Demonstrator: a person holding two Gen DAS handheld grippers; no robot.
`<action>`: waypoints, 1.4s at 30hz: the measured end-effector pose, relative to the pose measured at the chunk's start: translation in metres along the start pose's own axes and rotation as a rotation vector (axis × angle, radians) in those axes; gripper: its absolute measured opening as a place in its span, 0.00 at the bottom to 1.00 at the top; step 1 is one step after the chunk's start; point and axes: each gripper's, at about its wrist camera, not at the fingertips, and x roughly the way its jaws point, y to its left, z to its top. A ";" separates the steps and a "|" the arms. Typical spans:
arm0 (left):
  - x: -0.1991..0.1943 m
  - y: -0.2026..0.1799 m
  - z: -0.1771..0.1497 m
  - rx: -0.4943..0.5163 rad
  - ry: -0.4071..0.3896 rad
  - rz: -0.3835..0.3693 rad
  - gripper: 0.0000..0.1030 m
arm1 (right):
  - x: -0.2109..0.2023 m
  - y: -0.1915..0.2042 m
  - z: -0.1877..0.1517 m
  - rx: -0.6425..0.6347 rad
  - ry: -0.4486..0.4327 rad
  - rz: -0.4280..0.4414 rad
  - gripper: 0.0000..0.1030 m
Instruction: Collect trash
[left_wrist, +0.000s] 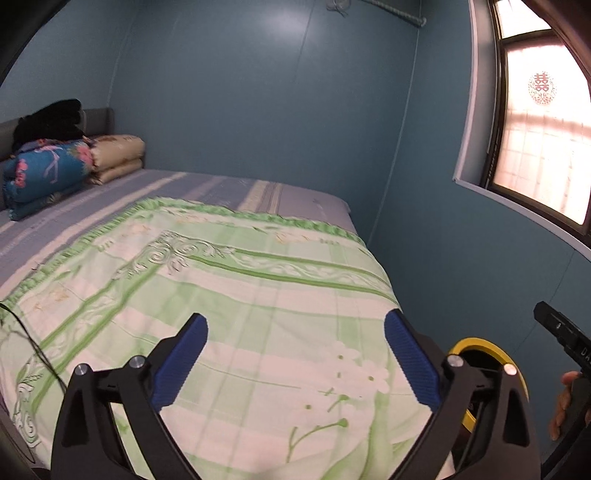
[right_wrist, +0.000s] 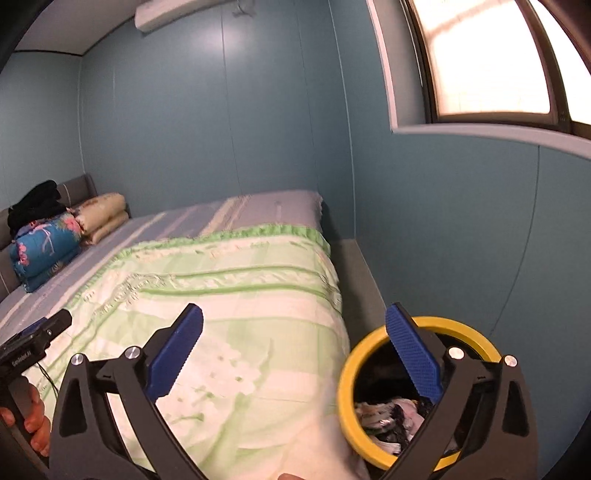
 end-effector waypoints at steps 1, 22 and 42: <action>-0.009 0.003 0.001 -0.005 -0.021 0.004 0.92 | -0.004 0.007 0.001 -0.005 -0.011 -0.002 0.92; -0.099 -0.005 -0.027 -0.013 -0.185 0.069 0.92 | -0.077 0.060 -0.031 -0.066 -0.233 -0.031 0.92; -0.110 -0.012 -0.028 0.002 -0.217 0.064 0.92 | -0.068 0.052 -0.031 -0.026 -0.206 -0.040 0.92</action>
